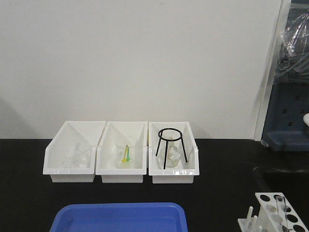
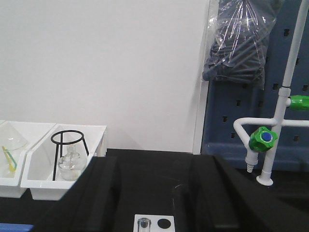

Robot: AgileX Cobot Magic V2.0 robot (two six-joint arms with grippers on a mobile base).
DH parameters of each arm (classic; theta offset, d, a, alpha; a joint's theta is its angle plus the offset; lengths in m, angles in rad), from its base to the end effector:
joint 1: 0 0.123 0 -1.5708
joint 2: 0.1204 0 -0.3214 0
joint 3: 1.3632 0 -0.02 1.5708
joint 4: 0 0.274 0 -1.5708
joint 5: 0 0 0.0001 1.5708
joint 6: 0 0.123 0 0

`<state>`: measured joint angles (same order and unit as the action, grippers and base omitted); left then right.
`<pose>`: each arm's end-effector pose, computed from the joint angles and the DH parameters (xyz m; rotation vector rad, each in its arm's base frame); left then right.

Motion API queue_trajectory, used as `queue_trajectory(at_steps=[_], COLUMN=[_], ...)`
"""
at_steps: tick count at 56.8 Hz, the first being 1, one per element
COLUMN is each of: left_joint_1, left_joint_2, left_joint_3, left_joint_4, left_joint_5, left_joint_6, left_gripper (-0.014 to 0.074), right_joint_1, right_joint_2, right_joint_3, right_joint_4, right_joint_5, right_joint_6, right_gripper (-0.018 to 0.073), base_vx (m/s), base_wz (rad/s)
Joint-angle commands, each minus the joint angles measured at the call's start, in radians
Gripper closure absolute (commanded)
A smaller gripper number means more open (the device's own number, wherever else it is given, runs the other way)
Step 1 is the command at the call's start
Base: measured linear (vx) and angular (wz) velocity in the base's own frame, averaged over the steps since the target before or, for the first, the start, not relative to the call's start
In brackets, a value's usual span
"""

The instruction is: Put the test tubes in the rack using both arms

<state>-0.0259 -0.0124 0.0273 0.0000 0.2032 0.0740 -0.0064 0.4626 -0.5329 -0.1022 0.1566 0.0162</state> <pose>0.0742 -0.0019 0.1812 0.0850 1.6997 0.0359 0.1221 -0.0027 0.3628 -0.0490 1.5689 -0.0841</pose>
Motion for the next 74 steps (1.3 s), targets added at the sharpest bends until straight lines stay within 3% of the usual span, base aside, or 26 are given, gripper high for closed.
queue_trajectory(at_steps=[1, 17, 24, 32, 47, 56, 61, 74], left_joint_1=[-0.001, -0.001, -0.001, -0.001, -0.001, -0.001, -0.001, -0.001], left_joint_2=[-0.013, -0.013, -0.013, -0.013, -0.013, -0.012, -0.013, -0.013], left_joint_3=[-0.025, -0.026, -0.026, -0.026, -0.026, -0.026, -0.026, -0.026], left_joint_4=[0.0, 0.0, 0.0, 0.0, 0.0, 0.0, 0.0, 0.0], left_joint_5=[-0.075, -0.076, -0.076, -0.076, -0.076, -0.077, -0.075, -0.076], left_joint_6=[-0.005, -0.005, -0.005, -0.005, -0.005, -0.005, -0.005, -0.005], left_gripper=[0.0601, 0.0601, 0.0601, 0.0601, 0.0601, 0.0601, 0.0601, 0.0601], right_joint_1=[-0.005, -0.005, -0.005, -0.005, -0.004, -0.004, -0.004, -0.004], right_joint_2=[0.004, -0.014, -0.062, -0.129, -0.338, -0.496, -0.473, -0.482], right_joint_3=[-0.028, -0.028, -0.028, 0.057, 0.399, 0.585, 0.569, 0.577], right_joint_4=[-0.005, -0.003, 0.007, 0.021, 0.071, 0.07, 0.072, 0.071], right_joint_5=[-0.079, -0.073, -0.01, -0.009, -0.25, -0.319, -0.204, -0.201], right_joint_6=[-0.005, -0.005, -0.004, -0.003, -0.001, -0.001, -0.002, -0.002], right_gripper=[0.0153, 0.0155, 0.0191, 0.0298, 0.0576, 0.0573, 0.0572, 0.0571], base_vx=[0.0, 0.0, 0.0, 0.0, 0.0, 0.0, 0.0, 0.0], base_wz=[0.0, 0.0, 0.0, 0.0, 0.0, 0.0, 0.0, 0.0])
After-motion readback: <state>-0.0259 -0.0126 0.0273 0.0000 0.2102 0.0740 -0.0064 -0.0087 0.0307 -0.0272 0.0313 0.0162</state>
